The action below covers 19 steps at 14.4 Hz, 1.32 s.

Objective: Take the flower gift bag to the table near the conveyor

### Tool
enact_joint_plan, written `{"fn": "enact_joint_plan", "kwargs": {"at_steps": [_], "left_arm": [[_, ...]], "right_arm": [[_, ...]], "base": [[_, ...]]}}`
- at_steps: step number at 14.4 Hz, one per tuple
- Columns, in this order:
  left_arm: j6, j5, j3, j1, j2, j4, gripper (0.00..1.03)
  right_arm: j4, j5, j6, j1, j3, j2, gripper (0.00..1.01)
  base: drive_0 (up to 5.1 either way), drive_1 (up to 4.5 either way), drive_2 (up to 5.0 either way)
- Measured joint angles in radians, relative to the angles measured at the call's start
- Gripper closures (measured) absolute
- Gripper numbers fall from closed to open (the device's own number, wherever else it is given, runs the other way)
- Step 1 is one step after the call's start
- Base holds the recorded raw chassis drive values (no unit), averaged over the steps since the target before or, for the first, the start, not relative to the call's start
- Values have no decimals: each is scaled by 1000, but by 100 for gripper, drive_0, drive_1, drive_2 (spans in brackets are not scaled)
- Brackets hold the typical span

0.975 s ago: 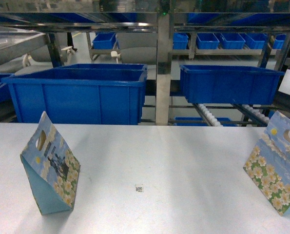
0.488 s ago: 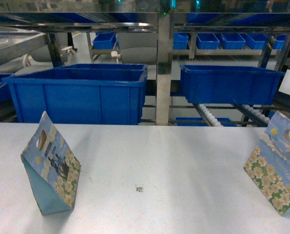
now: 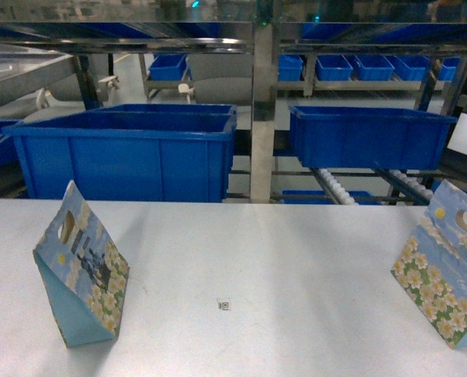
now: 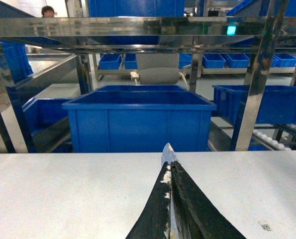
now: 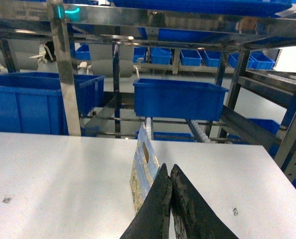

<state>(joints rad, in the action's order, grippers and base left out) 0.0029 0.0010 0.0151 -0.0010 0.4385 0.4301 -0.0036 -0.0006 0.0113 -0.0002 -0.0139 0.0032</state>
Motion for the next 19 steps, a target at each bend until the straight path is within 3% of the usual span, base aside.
{"fn": "enact_joint_plan", "kwargs": {"at_steps": [10,11,12,16,17,19], "left_arm": [[0,-1,0,0,-261,-252,101],[0,-2,1,0,-301,-307,101],[0,-1,0,0,-405,-443,101],[-1,-1,0,0,-432,-434,101],[-1,-1,0,0,-432,-434,101],[-2,-2,0,0,-432,-434,78]], "right_arm": [[0,0,0,0,0,1,99],[0,0,0,0,0,1,99],[0,0,0,0,0,1,99],[-1,0,0,0,0,1,99],[-1,0,0,0,0,1,89],[-1,0,0,0,0,1,64]], "base": [[0,0,0],[0,0,0],[0,0,0],[0,0,0],[0,0,0],[0,0,0]]}}
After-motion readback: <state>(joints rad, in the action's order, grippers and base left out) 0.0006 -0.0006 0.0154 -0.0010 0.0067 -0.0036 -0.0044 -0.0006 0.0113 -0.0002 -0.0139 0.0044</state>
